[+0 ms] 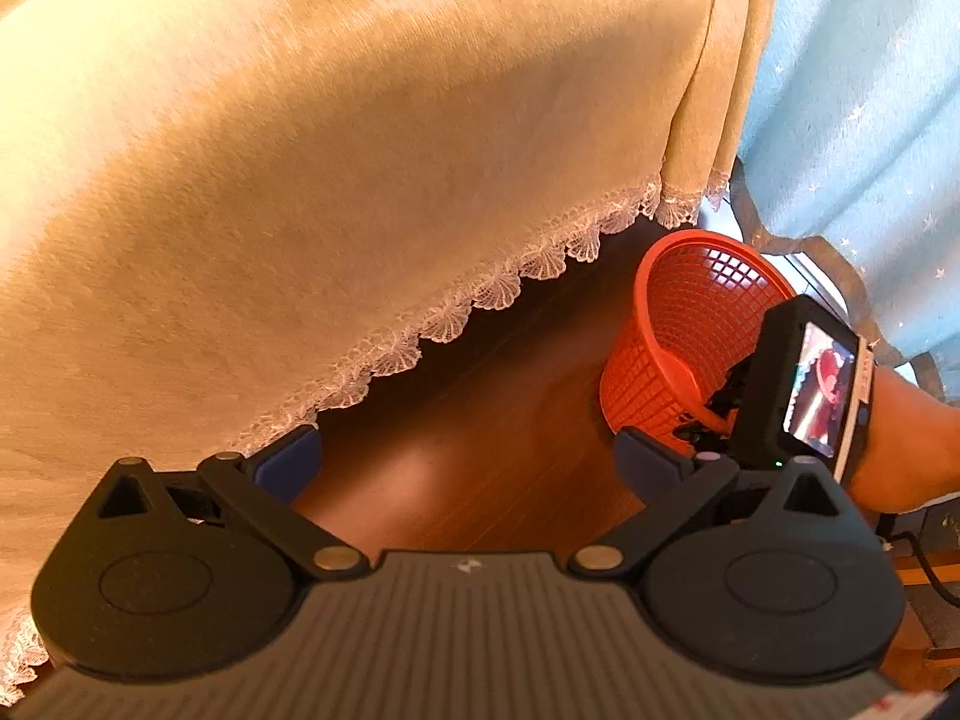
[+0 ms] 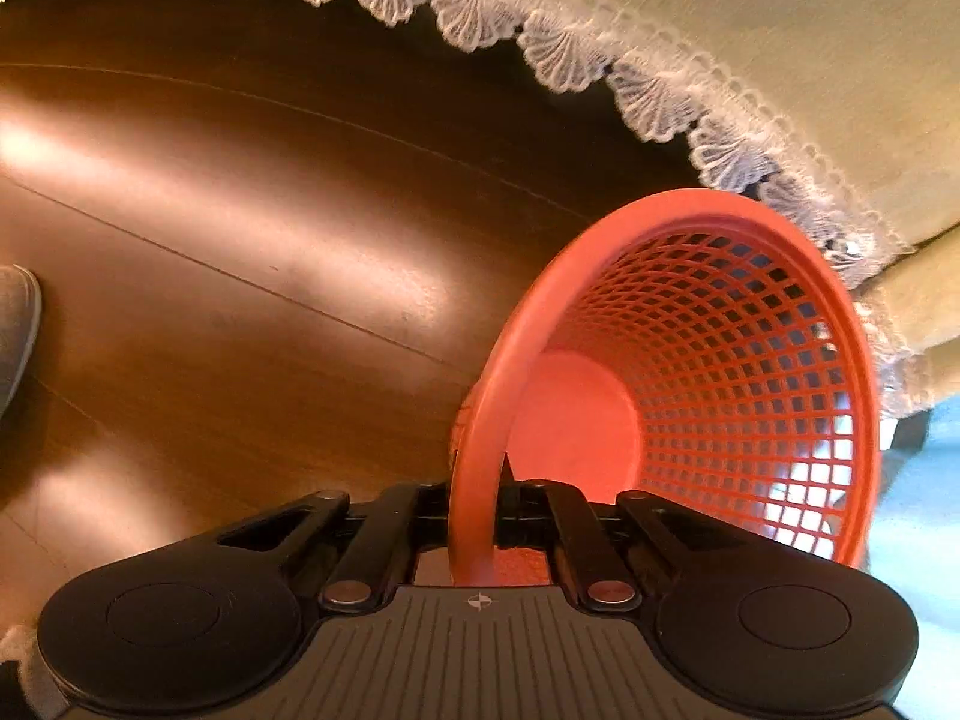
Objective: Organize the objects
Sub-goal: 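Lower the right tool to the red wastebasket and grip its rim, then lift the wastebasket onto the sofa with the right tool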
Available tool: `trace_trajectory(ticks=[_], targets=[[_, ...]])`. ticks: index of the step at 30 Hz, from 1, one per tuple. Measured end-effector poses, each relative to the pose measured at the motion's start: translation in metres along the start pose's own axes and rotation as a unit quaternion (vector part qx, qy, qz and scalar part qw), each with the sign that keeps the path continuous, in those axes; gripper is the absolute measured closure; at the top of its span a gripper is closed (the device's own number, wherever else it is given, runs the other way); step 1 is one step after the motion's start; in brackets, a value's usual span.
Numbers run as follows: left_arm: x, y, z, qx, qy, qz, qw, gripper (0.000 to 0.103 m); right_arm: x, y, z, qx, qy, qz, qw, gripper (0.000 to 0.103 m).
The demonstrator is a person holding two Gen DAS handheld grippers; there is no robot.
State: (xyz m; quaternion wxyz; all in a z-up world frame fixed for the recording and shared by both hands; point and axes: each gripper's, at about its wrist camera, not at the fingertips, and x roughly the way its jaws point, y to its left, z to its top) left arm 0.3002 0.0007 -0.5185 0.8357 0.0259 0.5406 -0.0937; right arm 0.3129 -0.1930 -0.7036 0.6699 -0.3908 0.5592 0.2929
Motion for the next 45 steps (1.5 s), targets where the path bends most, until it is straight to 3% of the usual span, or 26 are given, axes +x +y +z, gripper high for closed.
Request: trace_trajectory(ticks=[5, 15, 22, 27, 32, 41, 45], targets=[[-0.046, 0.009, 0.019, -0.012, 0.004, -0.003, 0.9999, 0.001, -0.077, 0.000, 0.014, -0.012, 0.010, -0.008, 1.000, 0.102], [-0.204, 0.047, 0.098, -0.023, -0.008, -0.021, 0.9995, 0.001, -0.309, -0.003, 0.065, -0.011, 0.014, -0.050, 0.999, 0.102], [-0.289, 0.094, 0.157, -0.014, -0.045, -0.021, 0.9987, 0.001, -0.409, -0.015, 0.122, 0.011, -0.006, -0.090, 0.996, 0.102], [-0.316, 0.125, 0.200, -0.013, -0.063, -0.007, 0.9979, 0.001, -0.440, -0.031, 0.153, 0.013, -0.019, -0.096, 0.995, 0.102], [-0.317, 0.153, 0.243, -0.022, -0.069, 0.013, 0.9973, 0.001, -0.441, -0.063, 0.177, 0.017, -0.025, -0.092, 0.995, 0.102], [-0.287, 0.186, 0.323, -0.049, -0.064, 0.026, 0.9964, 0.001, -0.424, -0.122, 0.211, 0.003, -0.010, -0.087, 0.996, 0.102], [-0.267, 0.203, 0.350, -0.068, -0.060, 0.011, 0.9958, 0.001, -0.404, -0.151, 0.226, -0.001, 0.015, -0.088, 0.996, 0.102]])
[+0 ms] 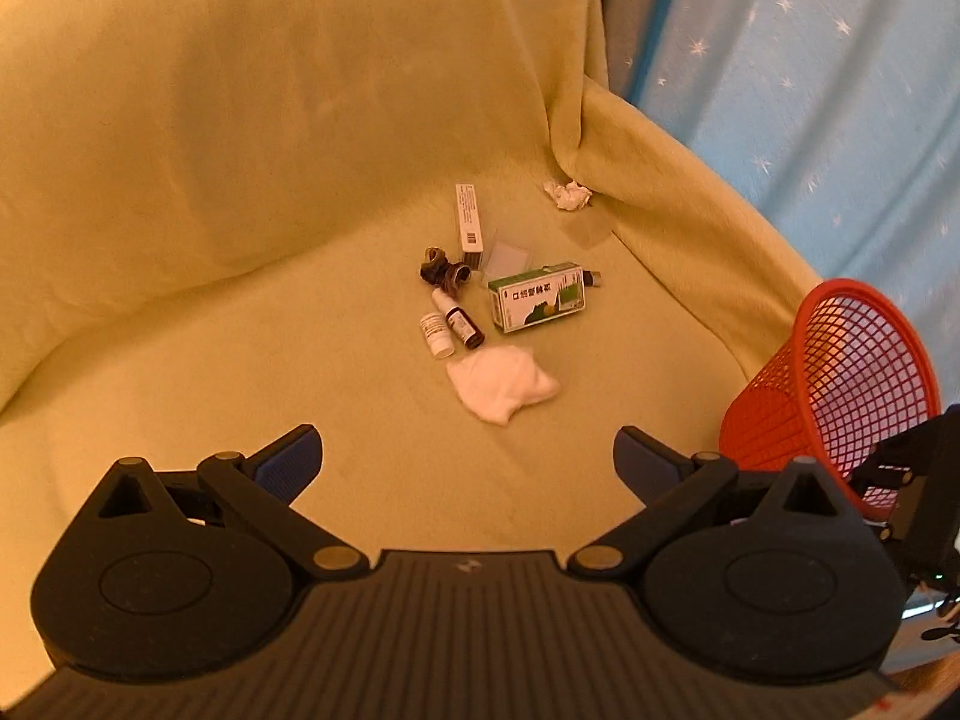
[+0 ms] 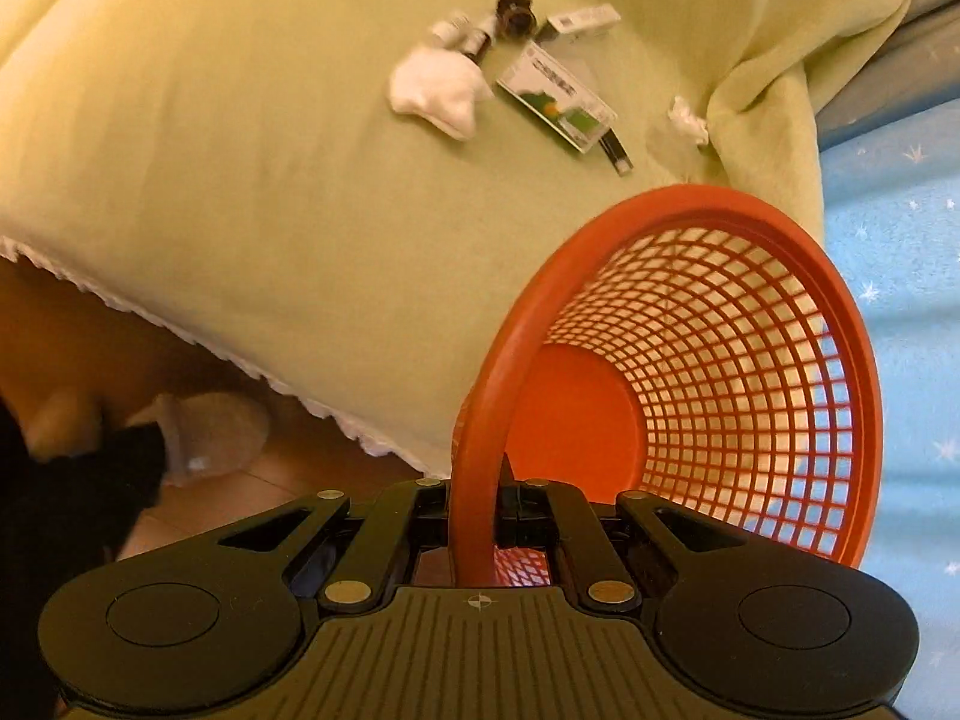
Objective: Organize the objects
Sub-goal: 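Lift the wastebasket onto the sofa with the right tool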
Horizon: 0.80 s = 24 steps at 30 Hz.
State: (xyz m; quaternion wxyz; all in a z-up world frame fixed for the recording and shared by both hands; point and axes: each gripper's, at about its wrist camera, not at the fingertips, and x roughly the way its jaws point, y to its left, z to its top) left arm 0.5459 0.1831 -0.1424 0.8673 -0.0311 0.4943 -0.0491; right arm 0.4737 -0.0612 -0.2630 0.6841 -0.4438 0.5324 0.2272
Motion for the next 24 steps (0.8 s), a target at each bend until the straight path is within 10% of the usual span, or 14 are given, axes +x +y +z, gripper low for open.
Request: trace_trajectory(ticks=[24], targets=[[0.145, 0.068, 0.083, 0.113, 0.051, -0.072, 0.9897, 0.001, 0.102, -0.056, 0.099, 0.002, 0.139, -0.031, 0.990, 0.102]])
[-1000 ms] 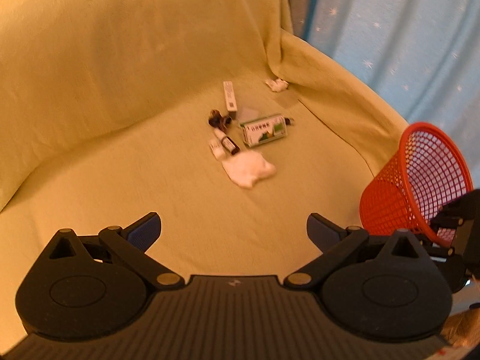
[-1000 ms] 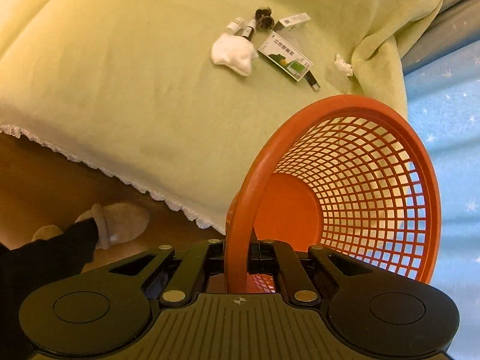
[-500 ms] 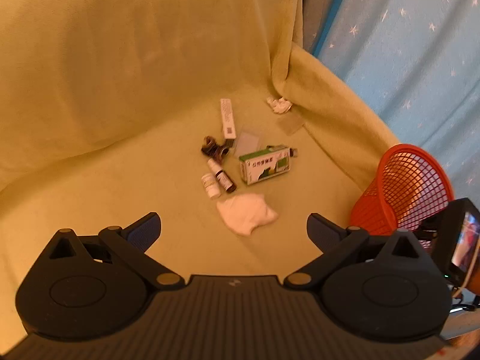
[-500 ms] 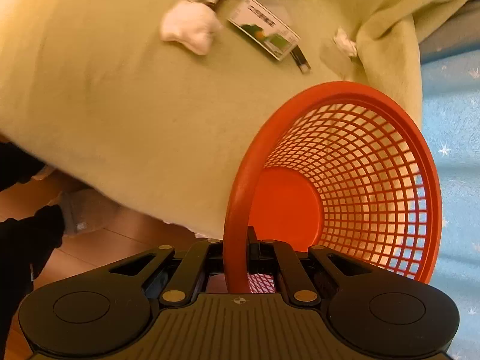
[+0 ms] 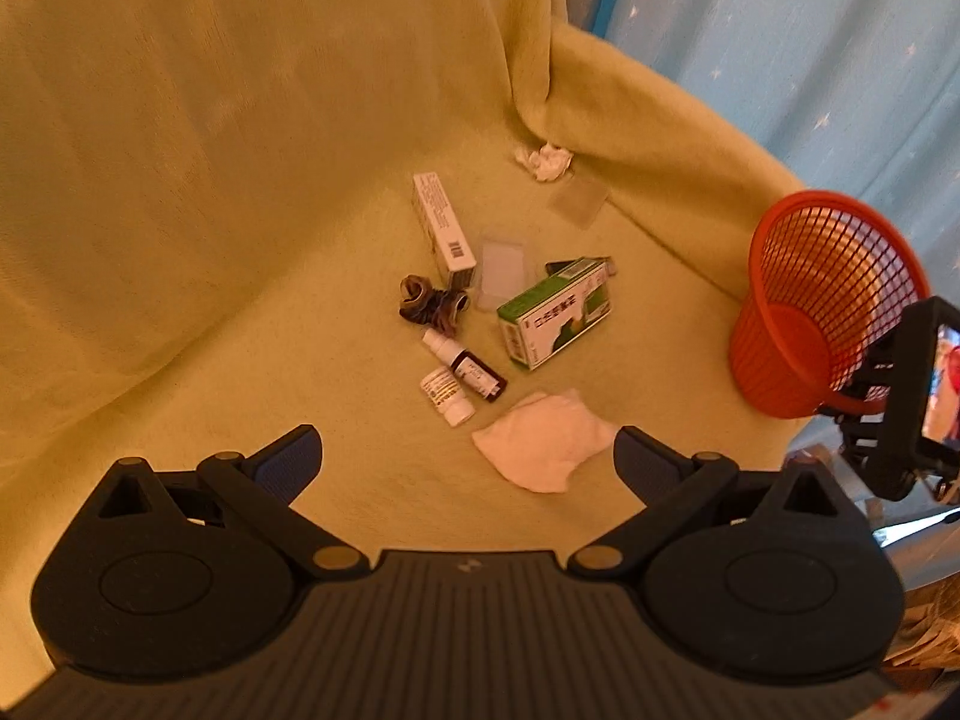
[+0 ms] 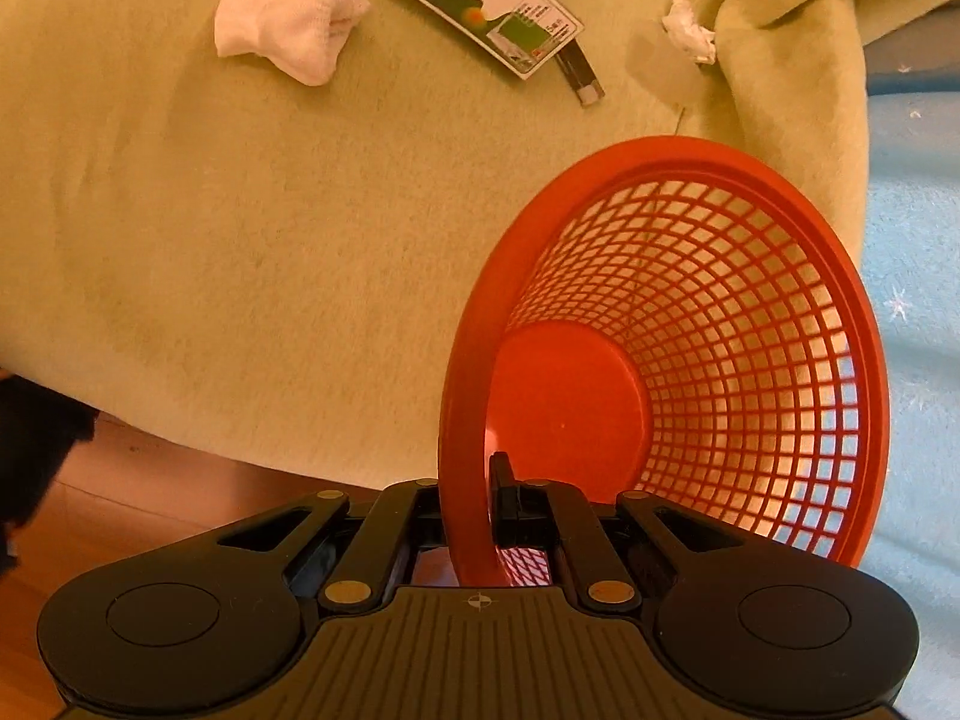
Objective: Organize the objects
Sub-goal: 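Lift the wastebasket onto the sofa with the right tool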
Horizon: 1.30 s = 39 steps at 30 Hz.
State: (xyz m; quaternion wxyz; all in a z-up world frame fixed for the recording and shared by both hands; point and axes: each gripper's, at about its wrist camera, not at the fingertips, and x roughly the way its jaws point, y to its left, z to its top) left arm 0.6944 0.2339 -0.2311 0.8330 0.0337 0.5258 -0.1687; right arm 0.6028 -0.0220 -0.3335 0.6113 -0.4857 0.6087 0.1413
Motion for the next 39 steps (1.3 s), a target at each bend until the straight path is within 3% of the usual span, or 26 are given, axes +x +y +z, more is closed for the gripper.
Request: trace_trajectory(ticks=[15, 24, 39], targets=[[0.049, -0.018, 0.006, 0.032, 0.021, -0.007, 0.9992, 0.001, 0.017, -0.009, 0.013, -0.064, 0.016, -0.018, 0.998, 0.102], [0.069, -0.036, 0.015, 0.063, 0.017, -0.027, 0.9975, 0.001, 0.018, -0.016, 0.010, -0.091, 0.041, 0.001, 0.995, 0.102], [0.139, -0.051, -0.014, 0.194, 0.027, -0.087, 0.9767, 0.007, 0.017, -0.005, 0.017, -0.172, 0.023, -0.010, 0.985, 0.102]])
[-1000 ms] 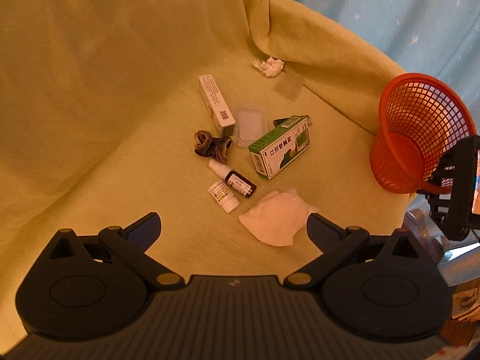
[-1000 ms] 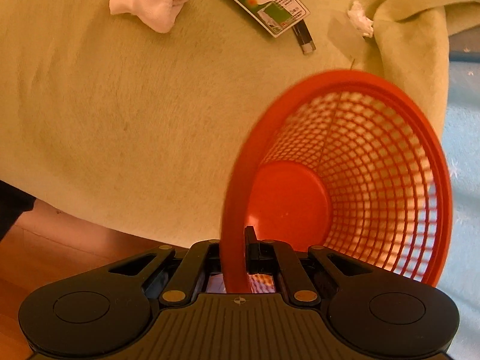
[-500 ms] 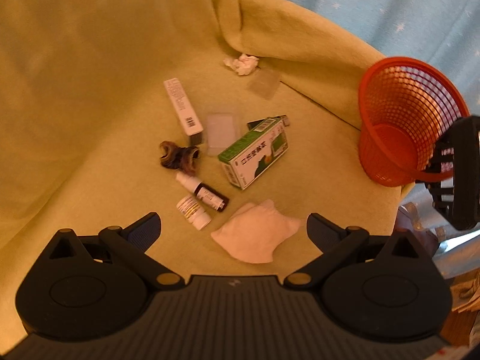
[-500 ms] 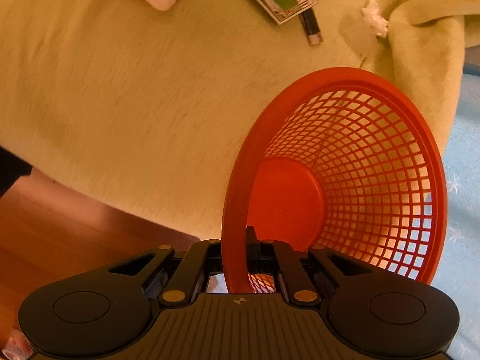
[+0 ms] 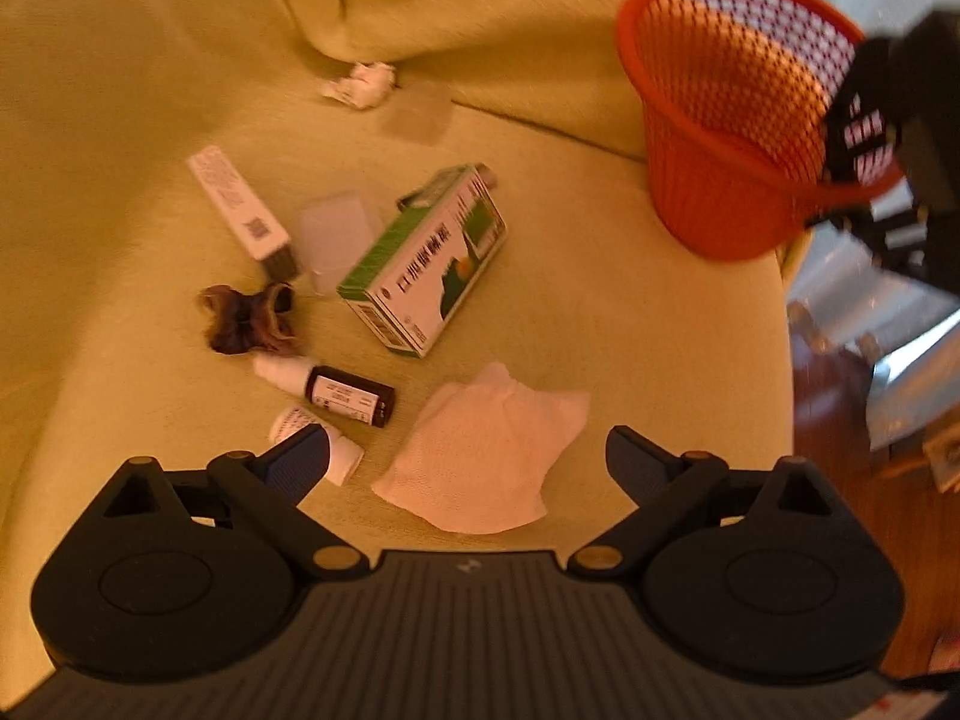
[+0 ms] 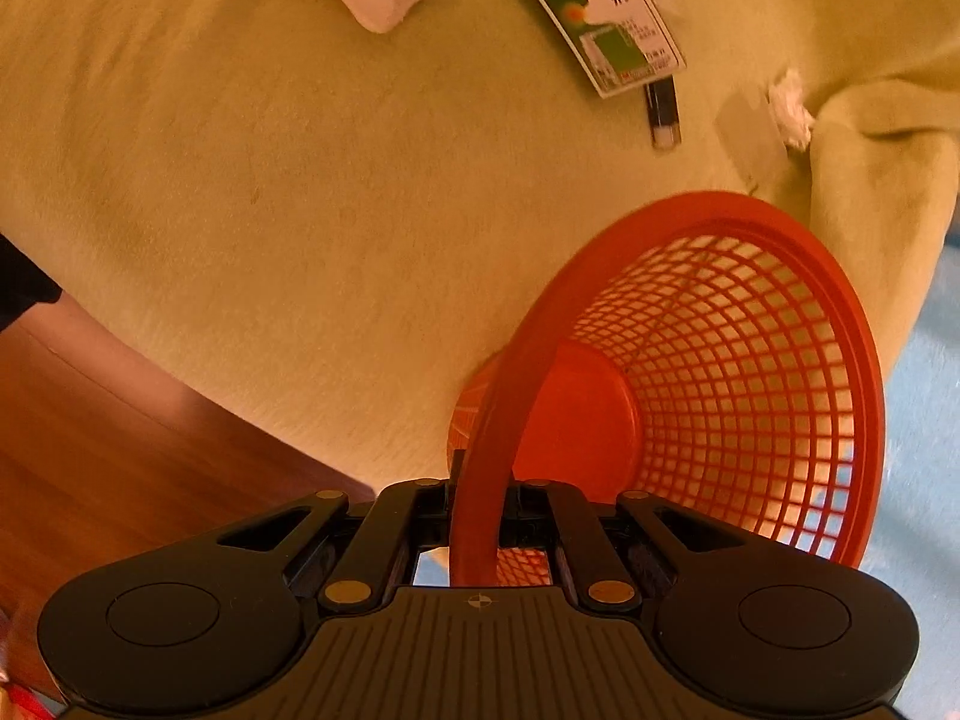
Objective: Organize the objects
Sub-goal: 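Lift the wastebasket onto the sofa with the right tool, then grasp the white tissue with the left tool while the right holds the basket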
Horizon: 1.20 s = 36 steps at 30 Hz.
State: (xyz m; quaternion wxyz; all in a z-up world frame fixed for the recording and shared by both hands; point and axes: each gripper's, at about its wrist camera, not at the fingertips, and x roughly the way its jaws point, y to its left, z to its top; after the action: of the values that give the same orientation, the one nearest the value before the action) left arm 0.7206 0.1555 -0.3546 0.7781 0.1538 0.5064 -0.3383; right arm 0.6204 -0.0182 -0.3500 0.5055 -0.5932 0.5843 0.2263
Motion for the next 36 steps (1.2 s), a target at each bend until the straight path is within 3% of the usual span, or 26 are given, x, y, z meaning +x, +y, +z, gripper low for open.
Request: trace_trajectory(ticks=[11, 22, 24, 29, 36], targets=[[0.041, -0.008, -0.005, 0.050, 0.016, -0.012, 0.9986, 0.022, 0.005, 0.004, 0.002, -0.046, -0.010, -0.005, 0.999, 0.102], [0.050, -0.013, -0.008, 0.058, 0.023, -0.013, 0.9980, 0.033, 0.002, 0.006, -0.003, -0.013, -0.031, -0.024, 0.999, 0.102], [0.052, -0.014, -0.008, 0.065, 0.028, -0.011, 0.9975, 0.038, 0.002, 0.006, -0.003, -0.008, -0.035, -0.029, 0.999, 0.102], [0.051, -0.012, -0.007, 0.060, 0.037, -0.015, 0.9974, 0.068, 0.004, 0.006, -0.004, 0.007, -0.043, -0.032, 0.999, 0.102], [0.036, -0.006, -0.001, 0.041, 0.037, -0.021, 0.9983, 0.091, 0.004, 0.009, -0.005, 0.023, -0.050, -0.038, 0.998, 0.102]])
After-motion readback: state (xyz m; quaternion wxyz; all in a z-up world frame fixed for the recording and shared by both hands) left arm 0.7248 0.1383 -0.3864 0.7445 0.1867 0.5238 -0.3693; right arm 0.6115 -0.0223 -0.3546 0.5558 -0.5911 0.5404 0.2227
